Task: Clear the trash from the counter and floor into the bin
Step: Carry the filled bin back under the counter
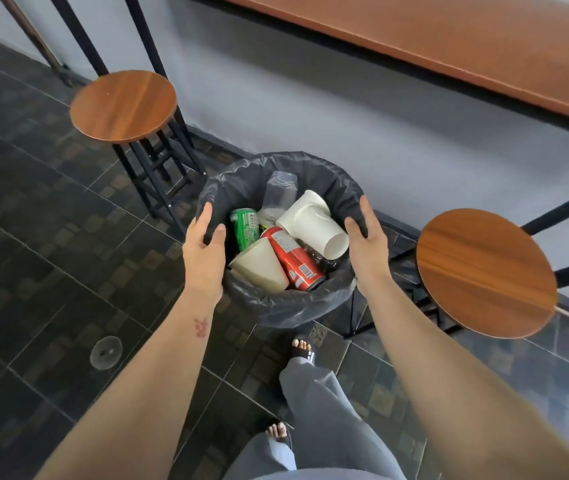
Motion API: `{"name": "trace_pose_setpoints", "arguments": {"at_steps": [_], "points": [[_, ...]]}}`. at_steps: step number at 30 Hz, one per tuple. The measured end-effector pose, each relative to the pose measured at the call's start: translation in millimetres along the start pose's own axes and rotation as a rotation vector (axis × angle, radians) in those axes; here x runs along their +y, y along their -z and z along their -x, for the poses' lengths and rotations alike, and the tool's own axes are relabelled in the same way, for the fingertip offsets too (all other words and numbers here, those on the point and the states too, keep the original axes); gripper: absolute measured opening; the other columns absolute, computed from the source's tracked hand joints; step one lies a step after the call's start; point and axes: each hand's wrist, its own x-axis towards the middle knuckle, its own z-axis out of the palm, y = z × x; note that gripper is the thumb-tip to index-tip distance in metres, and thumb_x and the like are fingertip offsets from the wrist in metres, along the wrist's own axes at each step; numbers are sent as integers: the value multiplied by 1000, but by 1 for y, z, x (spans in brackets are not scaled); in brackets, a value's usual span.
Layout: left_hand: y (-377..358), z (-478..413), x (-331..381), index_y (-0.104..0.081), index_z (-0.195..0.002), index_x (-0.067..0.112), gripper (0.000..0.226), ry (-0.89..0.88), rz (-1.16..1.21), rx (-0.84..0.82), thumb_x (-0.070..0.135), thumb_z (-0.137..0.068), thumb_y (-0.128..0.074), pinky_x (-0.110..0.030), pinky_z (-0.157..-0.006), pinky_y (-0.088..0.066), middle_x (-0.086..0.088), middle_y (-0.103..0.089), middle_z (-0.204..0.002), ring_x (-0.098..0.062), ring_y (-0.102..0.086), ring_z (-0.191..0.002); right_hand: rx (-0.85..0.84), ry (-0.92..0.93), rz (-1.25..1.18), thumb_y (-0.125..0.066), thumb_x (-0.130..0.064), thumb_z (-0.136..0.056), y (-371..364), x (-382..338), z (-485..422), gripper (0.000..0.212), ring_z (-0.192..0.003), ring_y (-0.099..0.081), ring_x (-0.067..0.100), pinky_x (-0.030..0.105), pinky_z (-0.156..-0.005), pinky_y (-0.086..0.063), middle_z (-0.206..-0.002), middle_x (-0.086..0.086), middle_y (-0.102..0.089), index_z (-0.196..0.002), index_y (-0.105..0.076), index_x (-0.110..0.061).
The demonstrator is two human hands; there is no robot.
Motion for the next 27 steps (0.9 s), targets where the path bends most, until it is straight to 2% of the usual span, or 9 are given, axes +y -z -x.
{"name": "trace_pose_setpoints", "arguments": {"at_steps": [3, 5, 6, 7, 8, 11, 15, 19, 27], "points": [[7, 38, -6, -55, -139, 40, 45, -24, 8, -11, 18, -100, -56, -40, -118, -31, 11, -37, -155, -11, -36, -141, 24, -4, 5, -50, -27, -100, 26, 9, 39, 51, -132, -43, 4, 26, -104, -32, -148, -20, -41, -147, -36, -41], [10, 63, -11, -55, -139, 41, 45, -32, 3, -29, 18, -100, -56, -41, -118, -30, 11, -37, -155, -11, -36, -142, 37, -22, 16, -50, -28, -100, 43, 16, 63, 51, -110, -57, 5, 17, -86, -36, -138, -25, -45, -147, -36, -43], [11, 75, -14, -55, -138, 42, 45, -28, -11, -36, 19, -100, -57, -42, -118, -30, 10, -36, -156, -12, -35, -142, 45, -33, 15, -50, -29, -100, 53, 21, 74, 51, -77, -49, 5, 14, -77, -38, -133, -25, -47, -146, -36, -44], [10, 87, -16, -55, -138, 42, 45, -23, -22, -45, 20, -100, -57, -42, -119, -30, 9, -35, -157, -13, -34, -143, 53, -41, 13, -50, -30, -99, 63, 26, 85, 51, -110, -36, -7, 12, -72, -40, -130, -25, -47, -146, -36, -45], [9, 98, -19, -55, -138, 42, 45, -22, -31, -57, 20, -100, -57, -43, -119, -30, 8, -34, -157, -13, -33, -144, 58, -47, 8, -50, -30, -99, 74, 32, 94, 50, -102, -57, -1, 12, -71, -40, -131, -24, -47, -145, -37, -46], [-3, 132, -25, -56, -138, 41, 45, -26, -51, -106, 19, -99, -57, -43, -119, -28, 8, -34, -158, -12, -29, -146, 105, -60, -25, -51, -32, -99, 107, 53, 117, 50, -120, -48, 5, 21, -94, -33, -146, -18, -43, -144, -38, -46], [-33, 178, -33, -53, -140, 42, 46, -27, -111, -173, 21, -100, -56, -41, -120, -26, 6, -31, -159, -13, -28, -146, 174, -72, -37, -52, -33, -98, 159, 79, 139, 50, -135, -40, 12, 33, -111, -32, -149, -16, -42, -145, -39, -44], [-74, 226, -40, -51, -142, 40, 46, -21, -157, -211, 20, -101, -54, -39, -118, -26, 4, -31, -159, -15, -28, -146, 212, -114, -53, -52, -36, -98, 219, 96, 150, 49, -137, -39, 16, 42, -114, -33, -149, -13, -44, -144, -38, -48], [-171, 323, -66, -51, -143, 40, 46, -33, -208, -250, 21, -101, -54, -45, -118, -29, 3, -34, -158, -19, -31, -145, 248, -132, -36, -50, -35, -99, 357, 133, 166, 48, -136, -40, 13, 39, -113, -35, -147, -15, -45, -143, -38, -50]]}}
